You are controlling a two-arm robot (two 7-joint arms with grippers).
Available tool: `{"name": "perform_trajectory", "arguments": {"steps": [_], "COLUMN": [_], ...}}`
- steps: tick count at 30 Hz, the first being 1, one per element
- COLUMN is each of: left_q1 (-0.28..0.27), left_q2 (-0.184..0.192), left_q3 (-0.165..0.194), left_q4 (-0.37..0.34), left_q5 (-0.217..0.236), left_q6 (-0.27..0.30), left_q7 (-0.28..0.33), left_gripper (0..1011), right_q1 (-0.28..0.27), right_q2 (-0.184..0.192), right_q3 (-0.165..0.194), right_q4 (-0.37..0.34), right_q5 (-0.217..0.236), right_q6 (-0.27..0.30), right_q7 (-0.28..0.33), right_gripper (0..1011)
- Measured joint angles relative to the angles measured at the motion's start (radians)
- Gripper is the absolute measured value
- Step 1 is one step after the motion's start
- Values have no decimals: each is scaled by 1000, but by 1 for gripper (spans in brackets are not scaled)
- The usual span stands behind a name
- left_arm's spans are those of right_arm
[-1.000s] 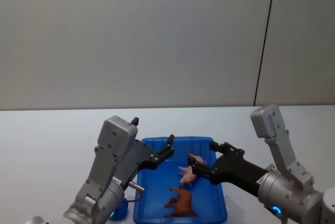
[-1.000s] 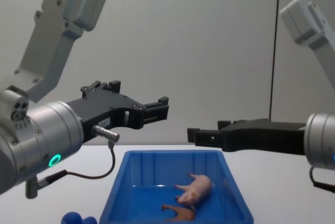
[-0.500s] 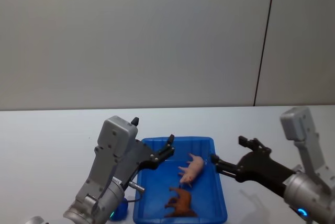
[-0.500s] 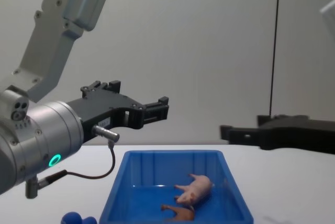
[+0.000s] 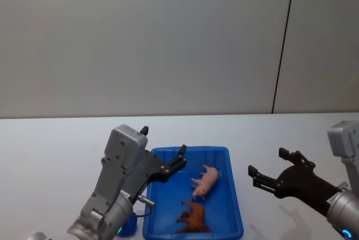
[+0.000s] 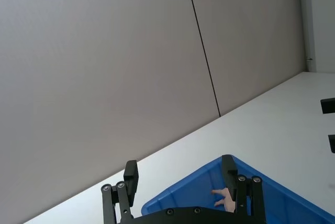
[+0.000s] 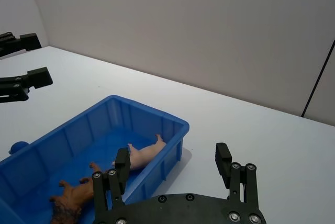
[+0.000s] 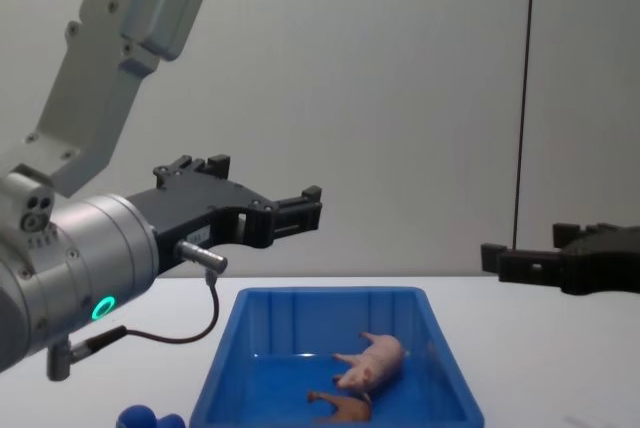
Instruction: Pick up the two dolls from the table and place them into the box.
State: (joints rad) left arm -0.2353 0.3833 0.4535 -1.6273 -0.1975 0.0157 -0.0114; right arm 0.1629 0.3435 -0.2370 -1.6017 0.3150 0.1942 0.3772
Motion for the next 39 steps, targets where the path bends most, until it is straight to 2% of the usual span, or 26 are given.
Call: {"name": "perform_trajectory", "arguments": {"steps": [10,22,28,39], "left_q1": [29,147,202,257], "left_q2": [29,128,164,188], "left_q3": [-6,-20,-26,-31], "left_q4": [-36,-130,-150,-136], "left_q5": [15,3,-19,-49], "left_q6": [40,104,107,85], "left_q7": [10,98,146,178], "left_gripper": [1002,1001,1001,1001], "right_q1": [-14,-22,-23,-25], "right_q2": [16,25,26,28], "right_q3": [10,15,17,18], "right_q4": [-8,-12,-13,-14], "right_q5": [10,15,15,17], "right_q6": [-10,-15,-16,-17], "right_q7": [-8,-12,-13,-14], "right_gripper": [1001,1001,1001,1001]}}
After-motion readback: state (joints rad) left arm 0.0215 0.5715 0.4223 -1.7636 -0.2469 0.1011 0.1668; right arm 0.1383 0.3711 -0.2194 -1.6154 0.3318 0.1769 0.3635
